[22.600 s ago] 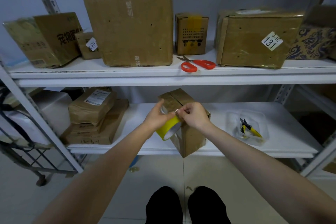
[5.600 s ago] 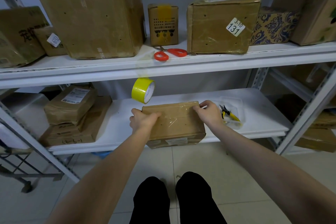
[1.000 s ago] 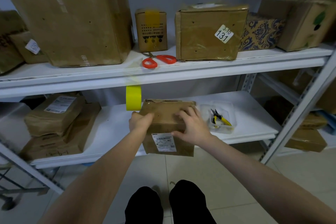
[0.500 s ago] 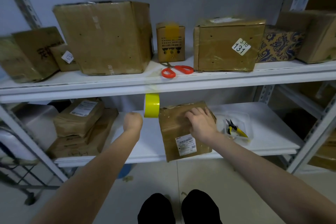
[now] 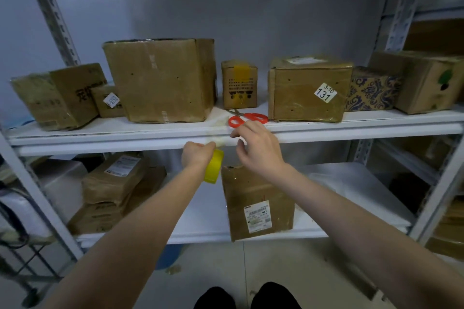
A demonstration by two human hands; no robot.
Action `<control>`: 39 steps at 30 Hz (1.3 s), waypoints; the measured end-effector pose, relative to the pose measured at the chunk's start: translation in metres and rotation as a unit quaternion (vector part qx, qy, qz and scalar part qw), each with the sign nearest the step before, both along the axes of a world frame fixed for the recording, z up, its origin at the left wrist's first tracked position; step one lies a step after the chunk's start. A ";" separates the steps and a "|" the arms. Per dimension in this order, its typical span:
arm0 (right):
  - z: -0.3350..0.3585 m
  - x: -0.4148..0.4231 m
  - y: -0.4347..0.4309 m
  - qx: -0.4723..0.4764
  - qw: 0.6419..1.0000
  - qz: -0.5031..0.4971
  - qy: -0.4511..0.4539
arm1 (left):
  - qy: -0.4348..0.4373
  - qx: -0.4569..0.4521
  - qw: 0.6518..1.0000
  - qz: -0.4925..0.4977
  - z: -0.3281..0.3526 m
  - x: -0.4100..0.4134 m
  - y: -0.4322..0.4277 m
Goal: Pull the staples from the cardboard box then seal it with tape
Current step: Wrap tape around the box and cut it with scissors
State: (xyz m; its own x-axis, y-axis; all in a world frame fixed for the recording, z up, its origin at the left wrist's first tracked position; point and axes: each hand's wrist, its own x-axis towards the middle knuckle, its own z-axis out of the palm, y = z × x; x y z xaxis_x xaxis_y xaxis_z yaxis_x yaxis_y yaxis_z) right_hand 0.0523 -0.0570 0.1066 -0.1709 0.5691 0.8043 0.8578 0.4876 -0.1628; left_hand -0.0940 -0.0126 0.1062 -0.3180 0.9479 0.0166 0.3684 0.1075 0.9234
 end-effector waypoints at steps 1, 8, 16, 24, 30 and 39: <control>0.003 0.000 0.003 -0.007 1.000 -0.015 -0.005 | -0.006 -0.005 1.000 -0.002 0.004 -0.003 0.000; 0.020 -0.014 0.028 -0.017 0.995 -0.066 -0.074 | -0.029 -0.080 0.995 -0.055 0.035 -0.015 0.004; 0.021 -0.019 0.035 -0.038 0.989 -0.107 -0.096 | -0.010 -0.068 0.994 -0.082 0.050 -0.026 -0.002; 0.015 -0.016 0.015 0.064 0.995 -0.042 -0.062 | -0.022 -0.171 0.974 -0.148 0.039 -0.028 -0.001; -0.012 -0.019 -0.009 -0.027 0.998 0.011 -0.061 | -0.165 -0.134 0.967 -0.141 0.037 -0.027 -0.019; -0.007 -0.009 0.002 -0.309 0.944 -0.036 0.109 | -0.095 0.009 0.964 -0.248 0.087 -0.025 -0.043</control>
